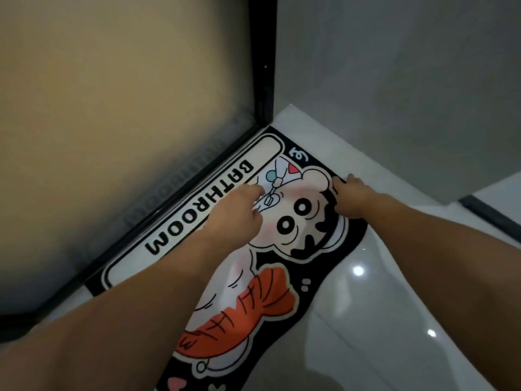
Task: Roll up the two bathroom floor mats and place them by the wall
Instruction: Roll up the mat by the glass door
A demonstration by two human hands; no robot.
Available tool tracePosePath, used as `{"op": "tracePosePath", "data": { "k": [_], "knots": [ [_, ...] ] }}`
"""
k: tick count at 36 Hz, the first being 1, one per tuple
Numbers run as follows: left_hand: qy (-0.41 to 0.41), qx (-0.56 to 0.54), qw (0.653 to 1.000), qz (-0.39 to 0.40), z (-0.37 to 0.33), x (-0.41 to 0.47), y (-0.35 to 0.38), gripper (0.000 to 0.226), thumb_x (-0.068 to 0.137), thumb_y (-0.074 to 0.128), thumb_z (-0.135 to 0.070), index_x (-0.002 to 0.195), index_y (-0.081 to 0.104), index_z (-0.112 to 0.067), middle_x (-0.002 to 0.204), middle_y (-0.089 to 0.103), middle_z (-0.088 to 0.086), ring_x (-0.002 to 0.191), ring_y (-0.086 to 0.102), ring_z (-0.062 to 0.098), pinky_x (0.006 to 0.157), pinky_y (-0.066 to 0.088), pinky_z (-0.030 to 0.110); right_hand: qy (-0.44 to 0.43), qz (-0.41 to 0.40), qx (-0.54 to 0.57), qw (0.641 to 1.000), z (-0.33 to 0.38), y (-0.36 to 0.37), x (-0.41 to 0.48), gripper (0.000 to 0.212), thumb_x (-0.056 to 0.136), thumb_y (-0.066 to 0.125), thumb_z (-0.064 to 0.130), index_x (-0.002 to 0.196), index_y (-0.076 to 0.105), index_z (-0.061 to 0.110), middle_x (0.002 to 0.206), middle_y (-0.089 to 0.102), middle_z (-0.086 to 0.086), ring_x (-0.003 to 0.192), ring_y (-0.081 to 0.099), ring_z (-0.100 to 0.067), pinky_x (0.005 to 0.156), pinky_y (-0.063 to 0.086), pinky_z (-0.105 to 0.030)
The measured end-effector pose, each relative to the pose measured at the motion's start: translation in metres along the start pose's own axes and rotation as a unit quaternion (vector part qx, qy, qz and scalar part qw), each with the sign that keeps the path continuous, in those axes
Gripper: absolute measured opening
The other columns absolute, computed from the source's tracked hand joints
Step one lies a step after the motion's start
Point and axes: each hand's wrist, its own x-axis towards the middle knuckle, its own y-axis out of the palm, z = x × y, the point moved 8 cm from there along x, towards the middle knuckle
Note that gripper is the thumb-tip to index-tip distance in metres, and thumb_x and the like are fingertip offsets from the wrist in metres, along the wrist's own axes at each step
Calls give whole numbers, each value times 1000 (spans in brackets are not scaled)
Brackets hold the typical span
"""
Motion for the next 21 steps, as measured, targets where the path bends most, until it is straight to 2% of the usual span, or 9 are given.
{"op": "tracePosePath", "data": {
  "k": [3,5,7,9,13,16,18,21],
  "knots": [
    [23,9,999,23,-6,0,7,45,86,49,-12,130,45,-21,130,50,1,114,51,20,91,45,36,12,-2,36,999,-9,4,5,81,80,62,27,144,14,13,135,32,-25,123,34,-41,100,39,-49],
    [33,12,999,23,-8,0,6,44,86,49,-11,130,46,-20,128,51,1,113,50,20,90,44,35,14,1,65,998,-9,4,6,81,79,63,26,143,16,12,129,41,-24,117,42,-39,95,43,-45],
    [41,13,999,18,-10,3,1,44,86,49,-11,128,46,-21,127,52,0,112,50,19,89,44,34,6,-1,111,994,-5,3,8,78,79,64,22,141,20,8,119,52,-22,105,51,-36,84,48,-40],
    [44,7,999,8,-10,4,-5,43,86,49,-11,128,47,-21,127,52,0,112,50,18,88,44,34,3,-23,136,990,-1,-1,9,72,78,66,17,136,25,4,113,54,-23,97,55,-36,73,46,-35],
    [36,-8,999,-4,-6,-6,-13,44,85,49,-10,128,47,-21,127,52,0,111,50,17,88,45,33,13,-64,138,988,0,-8,9,72,75,69,20,133,28,7,122,41,-24,106,48,-41,82,45,-40],
    [42,1,999,-1,-4,-17,-16,47,85,48,-10,130,45,-22,128,52,-1,116,48,17,91,44,33,31,-2,151,988,-7,6,10,77,73,70,24,135,26,9,120,46,-23,108,49,-40,89,47,-43],
    [36,0,999,-2,0,-23,-20,47,85,48,-10,130,45,-22,127,52,0,115,48,17,92,45,35,58,17,160,985,-12,11,10,79,74,71,24,135,25,6,122,48,-23,108,50,-39,89,47,-42],
    [24,4,1000,6,6,-29,-25,45,86,48,-11,129,45,-21,127,52,-1,114,49,17,89,46,37,88,-41,161,982,-14,-1,11,59,76,68,22,121,37,1,115,53,-22,100,55,-38,82,49,-38]
  ]
}}
